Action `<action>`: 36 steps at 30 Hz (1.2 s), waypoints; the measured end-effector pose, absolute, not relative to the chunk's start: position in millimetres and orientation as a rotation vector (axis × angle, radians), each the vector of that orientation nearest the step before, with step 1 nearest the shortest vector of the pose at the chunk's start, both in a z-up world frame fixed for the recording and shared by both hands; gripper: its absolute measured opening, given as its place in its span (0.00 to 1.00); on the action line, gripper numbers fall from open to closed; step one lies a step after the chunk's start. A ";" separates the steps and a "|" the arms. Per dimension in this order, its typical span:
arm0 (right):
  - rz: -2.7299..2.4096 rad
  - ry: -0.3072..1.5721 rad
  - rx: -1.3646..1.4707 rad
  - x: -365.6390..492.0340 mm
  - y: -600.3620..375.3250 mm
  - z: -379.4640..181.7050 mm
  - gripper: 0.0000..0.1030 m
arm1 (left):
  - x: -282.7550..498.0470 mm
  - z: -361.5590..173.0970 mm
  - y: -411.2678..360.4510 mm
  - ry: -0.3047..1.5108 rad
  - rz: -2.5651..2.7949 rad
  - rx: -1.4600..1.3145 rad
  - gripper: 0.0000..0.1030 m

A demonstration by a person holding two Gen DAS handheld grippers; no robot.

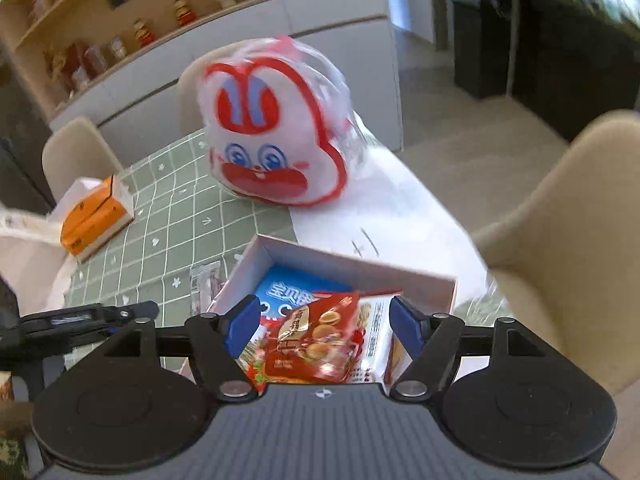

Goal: Organize snacks
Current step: 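Carry both bags over the pink box, lower them in and open both grippers, then reach the left gripper to the clear bar snack while the right gripper reaches the hawthorn-stick bag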

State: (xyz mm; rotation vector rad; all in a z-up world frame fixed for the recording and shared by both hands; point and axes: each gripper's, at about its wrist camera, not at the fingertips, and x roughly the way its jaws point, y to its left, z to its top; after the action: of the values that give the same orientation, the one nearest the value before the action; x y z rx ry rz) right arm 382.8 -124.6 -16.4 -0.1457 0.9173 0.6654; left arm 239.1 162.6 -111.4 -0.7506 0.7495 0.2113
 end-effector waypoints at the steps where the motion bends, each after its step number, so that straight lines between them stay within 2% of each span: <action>1: 0.678 0.909 -0.175 381.0 -115.2 -9.7 0.70 | 238.9 -106.8 162.9 0.758 0.218 -0.703 0.34; 5: 0.749 0.923 -0.256 375.4 -53.8 -3.3 0.73 | 234.4 -91.0 158.3 0.829 0.311 -0.434 0.34; 7: 0.796 0.934 -0.275 373.6 -15.3 -13.7 0.73 | 217.8 -93.6 155.6 0.864 0.308 -0.398 0.34; 10: 0.833 1.024 -0.283 375.1 37.5 -45.5 0.71 | 188.2 -103.1 161.3 0.905 0.275 -0.481 0.34; 12: 0.827 1.073 -0.331 375.9 68.0 -73.0 0.61 | 163.1 -106.1 165.7 0.915 0.282 -0.533 0.34; 15: 0.758 1.104 -0.417 377.9 96.0 -109.9 0.60 | 138.7 -110.0 170.0 0.925 0.288 -0.546 0.34; 19: 0.726 1.112 -0.453 381.1 107.1 -129.7 0.58 | 120.5 -111.9 181.5 0.929 0.296 -0.564 0.34; 23: 0.780 1.176 -0.453 369.8 114.3 -132.0 0.45 | 108.7 -118.0 197.8 0.921 0.311 -0.611 0.34; 26: 0.933 1.303 -0.346 362.1 110.4 -120.7 0.44 | 109.6 -124.1 204.2 0.921 0.310 -0.636 0.34; 31: 0.781 1.173 -0.482 382.3 103.7 -85.1 0.44 | 119.2 -129.0 204.5 0.906 0.292 -0.671 0.34; 36: 0.662 1.172 -0.544 415.2 104.3 -101.8 0.44 | 124.8 -132.1 197.2 0.906 0.277 -0.687 0.34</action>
State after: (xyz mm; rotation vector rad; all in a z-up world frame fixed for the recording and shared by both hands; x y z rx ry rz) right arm 415.2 104.3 -101.8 -0.5440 1.1719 0.6624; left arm 124.8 197.2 -132.1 -0.6874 0.9057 0.2766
